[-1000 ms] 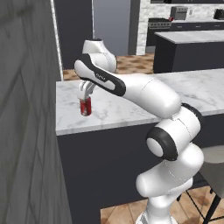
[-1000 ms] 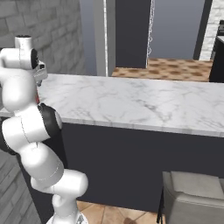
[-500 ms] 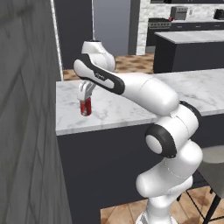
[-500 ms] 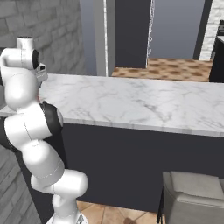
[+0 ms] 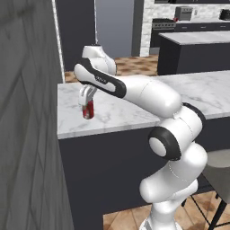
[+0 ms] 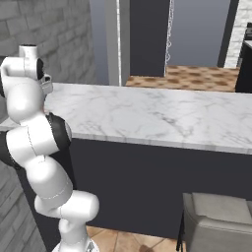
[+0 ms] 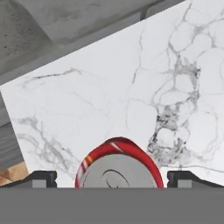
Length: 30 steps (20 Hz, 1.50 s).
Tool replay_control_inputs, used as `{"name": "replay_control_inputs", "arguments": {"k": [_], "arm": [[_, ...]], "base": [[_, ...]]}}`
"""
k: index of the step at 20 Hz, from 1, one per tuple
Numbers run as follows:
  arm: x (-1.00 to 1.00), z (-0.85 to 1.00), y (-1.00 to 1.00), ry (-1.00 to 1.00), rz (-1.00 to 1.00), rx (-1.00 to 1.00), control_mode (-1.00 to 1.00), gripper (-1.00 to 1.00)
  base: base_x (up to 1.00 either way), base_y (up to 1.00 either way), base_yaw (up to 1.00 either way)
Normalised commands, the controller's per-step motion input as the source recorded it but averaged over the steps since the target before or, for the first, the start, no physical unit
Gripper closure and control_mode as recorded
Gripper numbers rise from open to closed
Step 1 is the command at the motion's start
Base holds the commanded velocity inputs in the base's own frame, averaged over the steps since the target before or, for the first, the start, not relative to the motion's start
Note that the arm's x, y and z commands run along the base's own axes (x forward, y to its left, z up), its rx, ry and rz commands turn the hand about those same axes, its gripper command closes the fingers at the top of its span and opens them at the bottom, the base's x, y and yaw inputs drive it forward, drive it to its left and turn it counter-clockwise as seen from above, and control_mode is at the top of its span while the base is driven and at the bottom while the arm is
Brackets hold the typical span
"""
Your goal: Four empty soda cans are scattered around the kitchen. Gather all the cans and cluster them next to the stove for recycling.
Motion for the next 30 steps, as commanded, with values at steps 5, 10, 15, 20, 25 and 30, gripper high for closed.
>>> {"name": "replay_control_inputs", "arguments": {"k": [5,10,15,20,25,30], "arm": [[0.02,-0.23,0.04,0.00,0.01,0.00,-1.00,-1.00],[0.03,-0.06,0.01,0.00,0.00,0.00,-1.00,1.00],[0.00,0.00,0.00,0.00,0.00,0.00,-1.00,1.00],[0.00,0.00,0.00,0.00,0.00,0.00,-1.00,1.00],[0.01,0.30,-0.03,0.00,-0.01,-0.01,-1.00,1.00],[-0.24,0.57,-0.20,0.00,-0.10,-0.03,-1.00,1.00]], "base": [[0.00,0.00,0.00],[0.00,0.00,0.00],[0.00,0.00,0.00],[0.00,0.00,0.00],[0.00,0.00,0.00],[0.00,0.00,0.00]]}}
